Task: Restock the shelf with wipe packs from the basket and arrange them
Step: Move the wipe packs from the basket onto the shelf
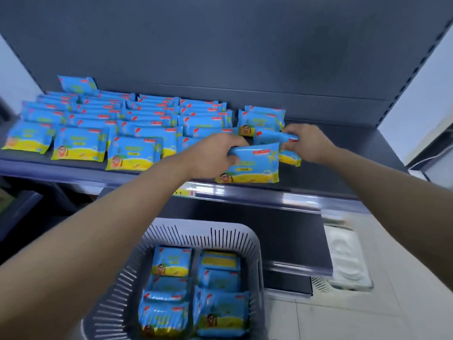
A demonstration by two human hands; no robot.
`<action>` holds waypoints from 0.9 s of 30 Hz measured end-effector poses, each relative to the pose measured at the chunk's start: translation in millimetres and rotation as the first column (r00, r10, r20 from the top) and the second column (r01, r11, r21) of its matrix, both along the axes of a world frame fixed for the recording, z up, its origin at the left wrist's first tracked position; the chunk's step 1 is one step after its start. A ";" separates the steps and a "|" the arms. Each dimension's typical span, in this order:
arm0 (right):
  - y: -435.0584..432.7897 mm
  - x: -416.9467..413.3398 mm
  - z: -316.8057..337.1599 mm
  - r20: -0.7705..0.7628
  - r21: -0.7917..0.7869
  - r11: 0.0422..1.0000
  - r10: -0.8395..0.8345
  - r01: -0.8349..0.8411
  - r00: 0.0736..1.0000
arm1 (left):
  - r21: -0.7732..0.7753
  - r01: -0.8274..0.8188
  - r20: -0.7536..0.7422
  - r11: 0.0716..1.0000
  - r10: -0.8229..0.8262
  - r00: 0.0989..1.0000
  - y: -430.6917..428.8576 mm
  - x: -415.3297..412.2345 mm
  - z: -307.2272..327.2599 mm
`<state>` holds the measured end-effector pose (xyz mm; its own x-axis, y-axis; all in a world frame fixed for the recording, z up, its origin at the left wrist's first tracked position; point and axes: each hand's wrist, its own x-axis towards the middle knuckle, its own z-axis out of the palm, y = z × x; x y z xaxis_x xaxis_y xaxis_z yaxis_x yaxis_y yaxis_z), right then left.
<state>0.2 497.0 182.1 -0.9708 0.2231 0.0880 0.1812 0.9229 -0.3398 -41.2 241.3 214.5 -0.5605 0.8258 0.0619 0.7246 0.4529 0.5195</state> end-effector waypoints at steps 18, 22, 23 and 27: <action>70.1 -133.5 -15.8 0.085 0.013 0.993 0.115 -0.117 0.990 | -0.177 -0.146 -0.009 0.973 0.147 0.989 104.2 -69.5 -34.1; 81.4 -132.5 -14.4 0.033 0.003 0.992 0.122 -0.122 0.992 | -0.168 -0.177 -0.034 0.970 0.173 0.984 124.8 -82.6 -39.4; 83.3 -129.7 -12.7 0.001 -0.014 0.994 0.107 -0.107 0.994 | -0.174 -0.184 -0.057 0.968 0.176 0.983 129.8 -85.9 -41.1; 83.3 -110.2 -3.9 -0.107 -0.014 0.998 0.059 -0.061 0.993 | -0.206 -0.211 -0.216 0.956 0.166 0.962 142.4 -94.9 -54.3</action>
